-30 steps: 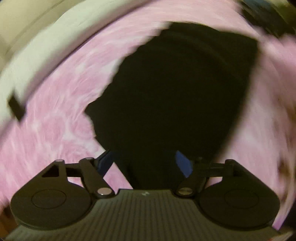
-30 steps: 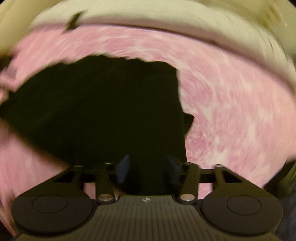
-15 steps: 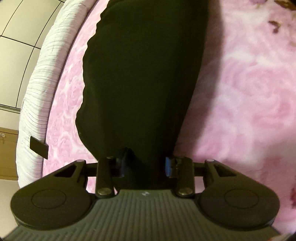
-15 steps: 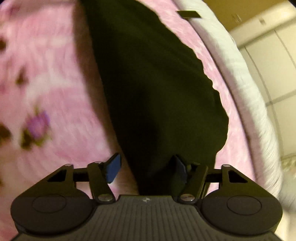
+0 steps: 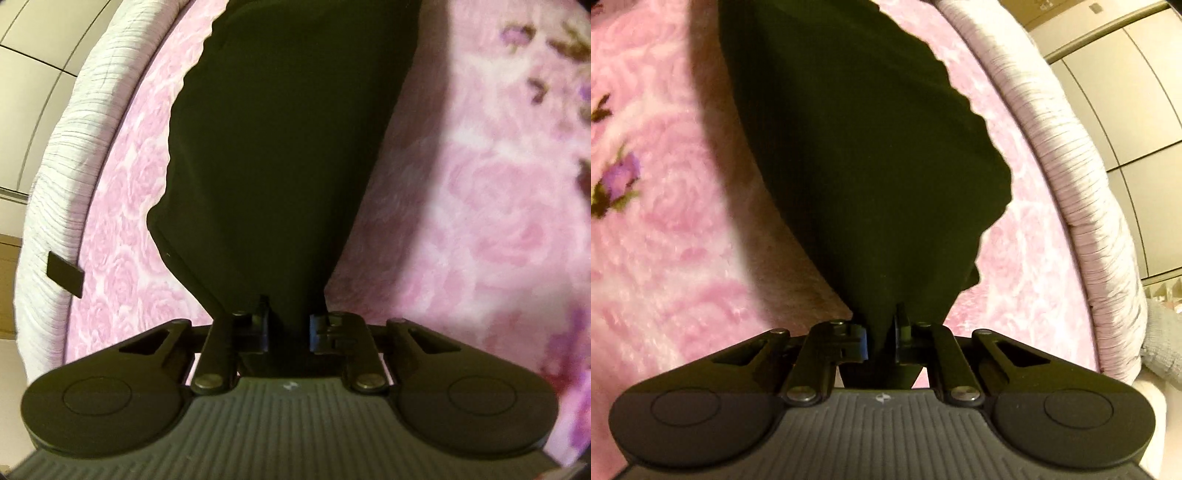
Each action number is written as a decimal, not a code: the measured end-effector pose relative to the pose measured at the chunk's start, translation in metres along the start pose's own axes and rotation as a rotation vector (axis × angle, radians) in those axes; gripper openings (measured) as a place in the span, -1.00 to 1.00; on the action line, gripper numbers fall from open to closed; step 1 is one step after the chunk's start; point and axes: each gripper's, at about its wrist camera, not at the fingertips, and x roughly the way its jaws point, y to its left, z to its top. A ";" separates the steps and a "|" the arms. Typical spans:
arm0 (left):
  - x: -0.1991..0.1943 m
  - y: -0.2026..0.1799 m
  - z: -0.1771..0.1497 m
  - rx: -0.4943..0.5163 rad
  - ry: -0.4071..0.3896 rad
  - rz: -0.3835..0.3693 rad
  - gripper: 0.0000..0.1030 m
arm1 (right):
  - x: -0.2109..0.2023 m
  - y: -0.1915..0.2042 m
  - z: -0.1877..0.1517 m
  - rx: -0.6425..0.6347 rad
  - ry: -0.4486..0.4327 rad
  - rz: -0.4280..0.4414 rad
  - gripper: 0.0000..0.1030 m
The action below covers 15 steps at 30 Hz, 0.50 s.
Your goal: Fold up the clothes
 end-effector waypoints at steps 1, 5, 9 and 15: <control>-0.009 0.000 0.003 -0.005 -0.006 -0.027 -0.73 | -0.005 -0.001 -0.002 0.006 0.003 -0.008 -0.85; -0.050 -0.021 0.005 0.016 -0.067 -0.153 -0.74 | -0.024 -0.010 -0.010 0.047 0.072 -0.039 -0.86; -0.064 -0.048 -0.009 0.022 -0.125 -0.285 -0.55 | -0.040 0.003 -0.020 0.083 0.202 -0.029 -0.83; -0.064 -0.029 -0.077 0.056 -0.235 -0.442 -0.33 | -0.064 0.046 0.023 0.219 0.416 -0.117 -0.32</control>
